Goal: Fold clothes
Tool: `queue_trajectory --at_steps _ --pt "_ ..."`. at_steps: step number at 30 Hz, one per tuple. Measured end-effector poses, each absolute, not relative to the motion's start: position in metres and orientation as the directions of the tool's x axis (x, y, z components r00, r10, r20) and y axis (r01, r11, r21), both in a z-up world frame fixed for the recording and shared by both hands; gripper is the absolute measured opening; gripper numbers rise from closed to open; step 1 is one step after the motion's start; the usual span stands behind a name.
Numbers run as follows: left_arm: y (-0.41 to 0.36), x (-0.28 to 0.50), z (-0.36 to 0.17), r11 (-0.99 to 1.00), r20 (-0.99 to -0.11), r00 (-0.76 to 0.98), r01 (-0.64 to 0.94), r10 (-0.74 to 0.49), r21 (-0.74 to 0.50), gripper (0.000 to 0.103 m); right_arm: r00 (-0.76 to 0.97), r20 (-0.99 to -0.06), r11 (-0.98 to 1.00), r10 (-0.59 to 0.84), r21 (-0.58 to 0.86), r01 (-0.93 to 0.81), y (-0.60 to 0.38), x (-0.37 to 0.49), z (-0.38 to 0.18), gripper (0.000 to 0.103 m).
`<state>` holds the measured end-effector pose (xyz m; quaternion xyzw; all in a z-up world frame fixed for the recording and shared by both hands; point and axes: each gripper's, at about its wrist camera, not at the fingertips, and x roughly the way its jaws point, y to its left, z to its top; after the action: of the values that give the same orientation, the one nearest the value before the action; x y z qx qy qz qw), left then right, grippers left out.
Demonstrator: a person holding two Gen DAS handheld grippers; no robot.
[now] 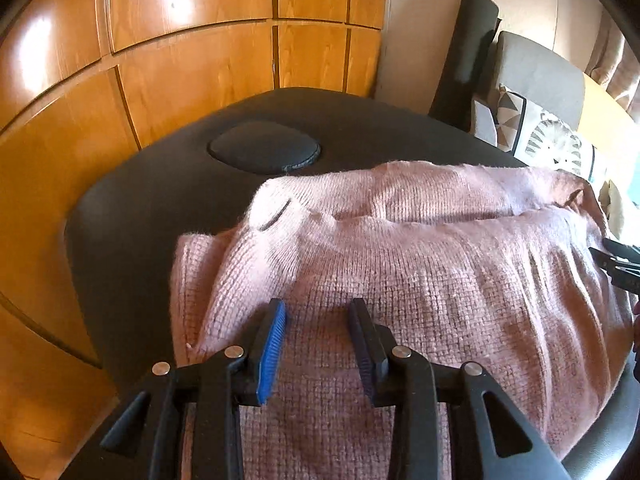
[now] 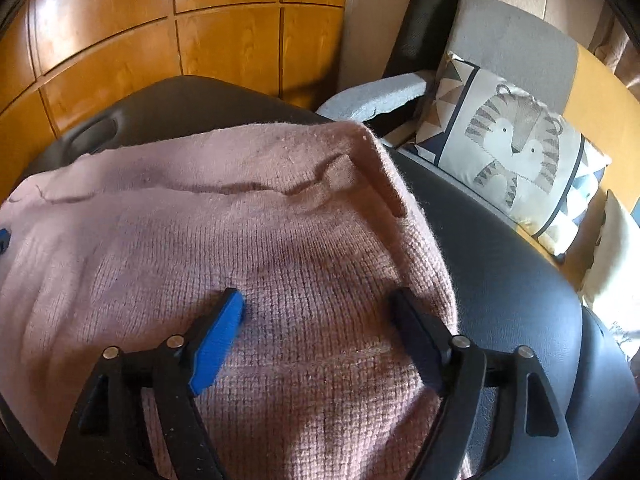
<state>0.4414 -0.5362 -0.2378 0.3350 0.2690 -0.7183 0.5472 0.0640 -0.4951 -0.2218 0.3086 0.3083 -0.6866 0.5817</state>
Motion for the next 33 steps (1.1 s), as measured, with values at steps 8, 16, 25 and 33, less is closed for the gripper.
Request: queue_trajectory --at_steps 8,16,25,33 --pt "-0.525 0.442 -0.207 -0.250 -0.767 -0.171 0.968 -0.618 -0.015 0.034 -0.136 -0.740 -0.146 -0.659 -0.051 0.988 -0.456 0.075 -0.181 0.081" --pt "-0.460 0.419 -0.188 -0.409 -0.723 -0.271 0.912 -0.636 0.017 0.034 -0.118 -0.723 -0.145 -0.681 -0.025 0.989 -0.389 0.098 -0.176 0.081" --pt "-0.467 0.408 -0.235 -0.379 -0.784 -0.245 0.925 -0.570 -0.013 0.034 -0.124 -0.800 -0.112 -0.586 -0.072 0.991 -0.416 0.092 -0.223 0.087" --pt "-0.477 0.399 -0.243 -0.353 -0.760 -0.219 0.935 -0.612 0.014 0.035 -0.142 -0.804 -0.140 -0.578 -0.074 0.987 -0.428 0.082 -0.229 0.089"
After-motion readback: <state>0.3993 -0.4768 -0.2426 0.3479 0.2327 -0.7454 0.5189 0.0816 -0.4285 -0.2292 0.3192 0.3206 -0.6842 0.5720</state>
